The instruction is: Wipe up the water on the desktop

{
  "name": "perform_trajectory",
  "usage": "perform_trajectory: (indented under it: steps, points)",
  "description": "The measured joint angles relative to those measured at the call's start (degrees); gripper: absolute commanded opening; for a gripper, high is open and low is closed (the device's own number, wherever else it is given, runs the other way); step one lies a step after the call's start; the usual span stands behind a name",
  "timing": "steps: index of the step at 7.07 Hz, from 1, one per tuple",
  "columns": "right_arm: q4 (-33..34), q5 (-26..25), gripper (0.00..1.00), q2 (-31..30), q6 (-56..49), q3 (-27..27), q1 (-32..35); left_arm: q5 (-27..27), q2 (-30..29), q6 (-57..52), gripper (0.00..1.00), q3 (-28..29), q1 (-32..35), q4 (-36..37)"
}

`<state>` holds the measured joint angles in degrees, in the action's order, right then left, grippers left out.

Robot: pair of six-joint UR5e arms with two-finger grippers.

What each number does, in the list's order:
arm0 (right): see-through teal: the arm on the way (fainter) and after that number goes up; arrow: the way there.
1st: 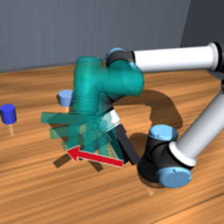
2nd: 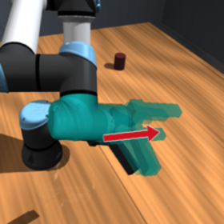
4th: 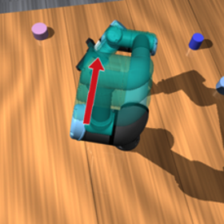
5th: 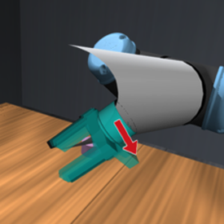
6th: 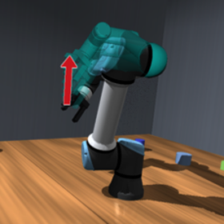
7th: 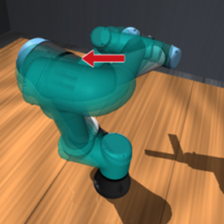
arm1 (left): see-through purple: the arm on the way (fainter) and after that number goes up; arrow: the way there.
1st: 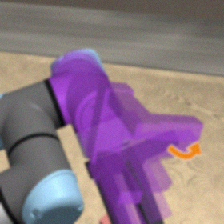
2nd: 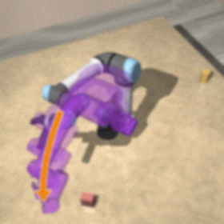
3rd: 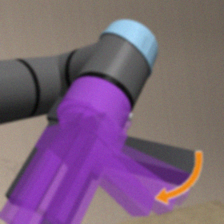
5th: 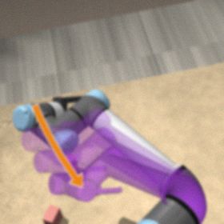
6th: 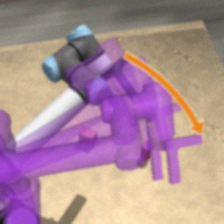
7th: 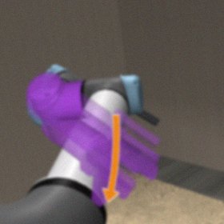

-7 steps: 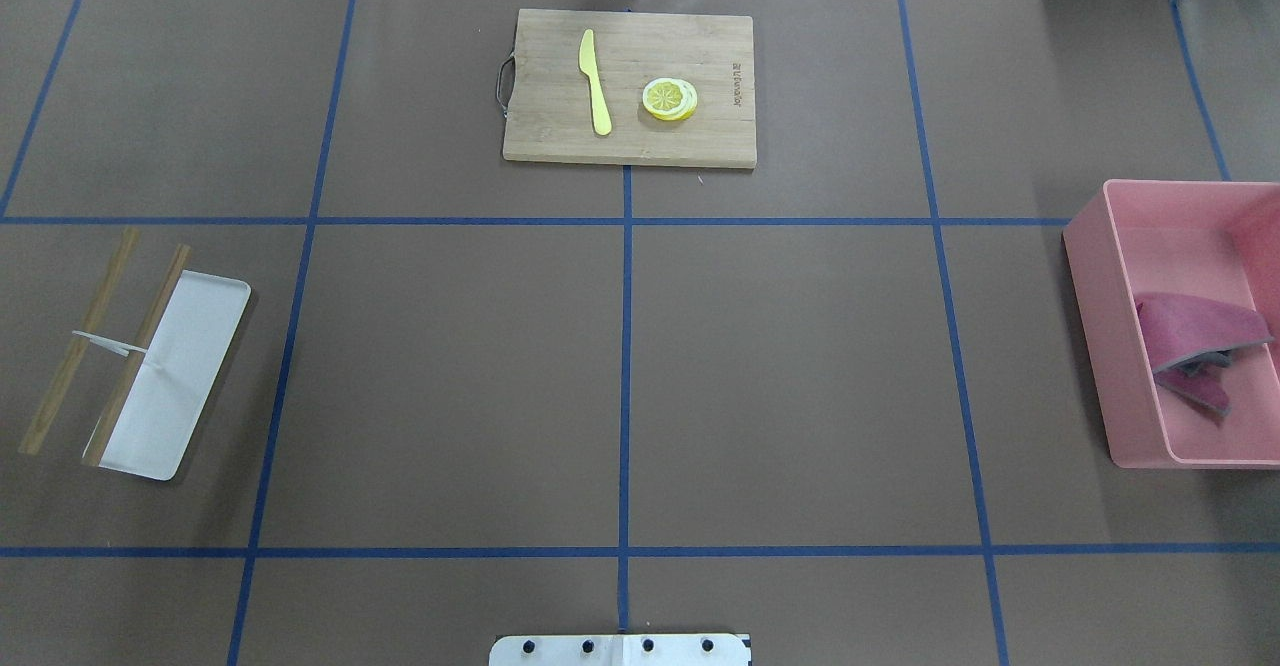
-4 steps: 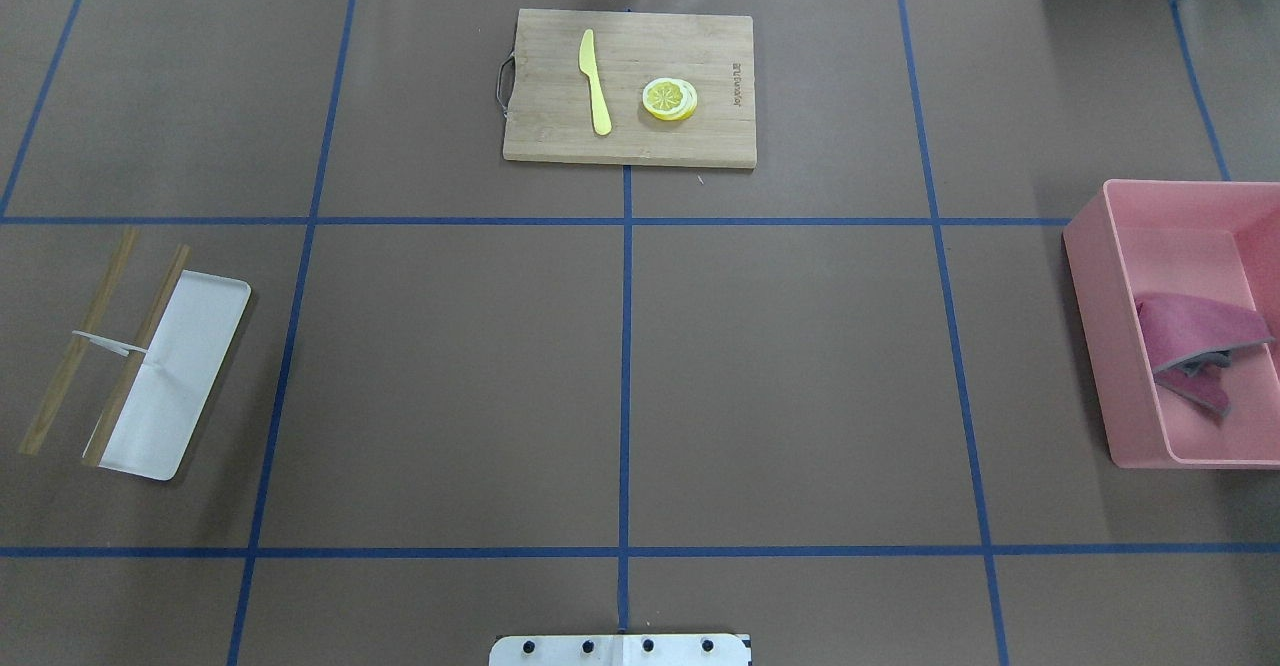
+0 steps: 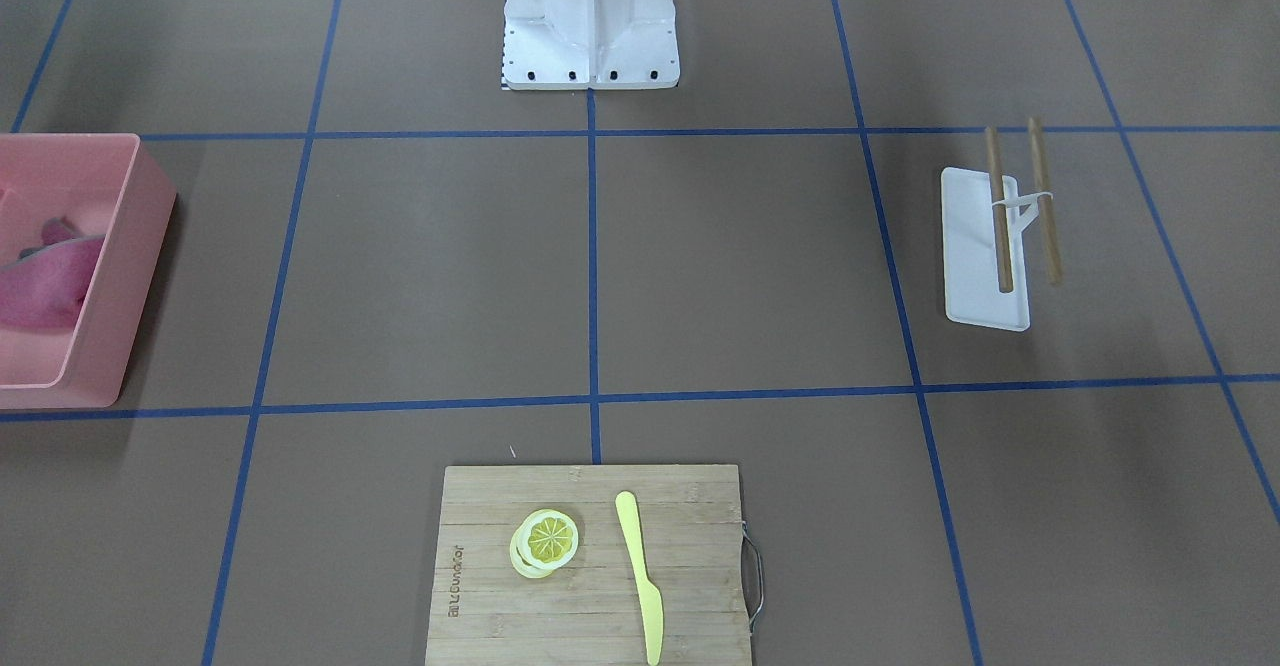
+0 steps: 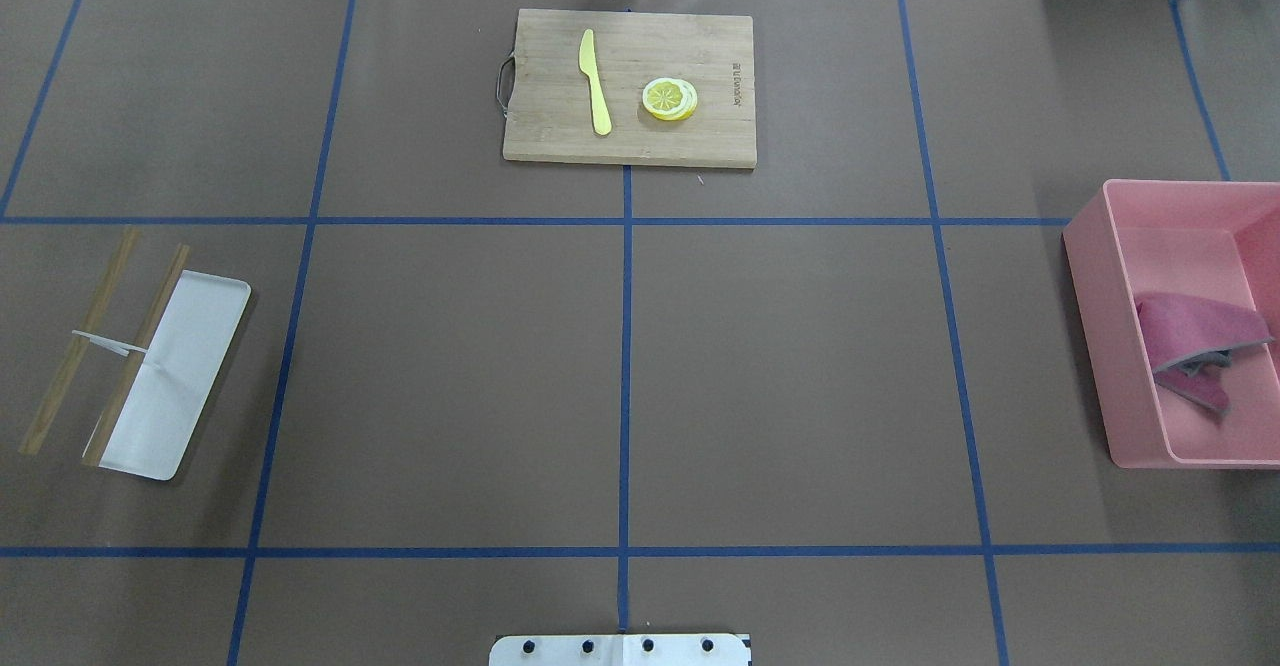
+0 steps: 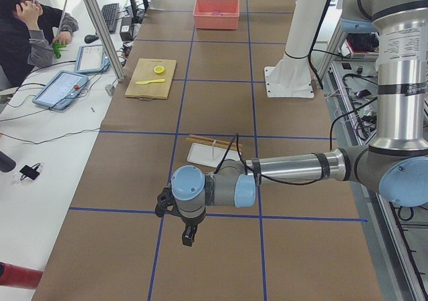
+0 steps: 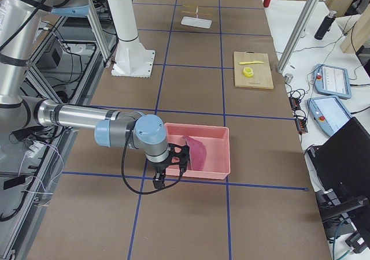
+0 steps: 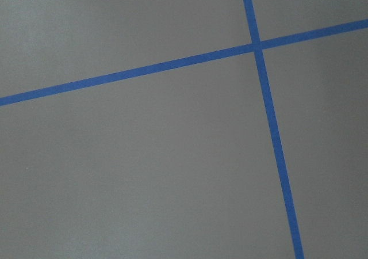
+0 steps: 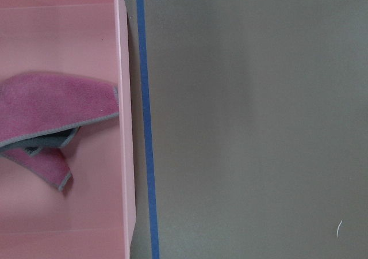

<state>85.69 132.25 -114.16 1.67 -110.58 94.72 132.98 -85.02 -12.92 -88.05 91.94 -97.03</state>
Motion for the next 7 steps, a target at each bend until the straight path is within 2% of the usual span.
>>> perform_trajectory:
  steps: [7]
  points:
    - [-0.2, 0.6, 1.00, 0.4, 0.0, -0.2, -0.3, -0.2, 0.1, 0.0, 0.98, 0.1, 0.0, 0.0]
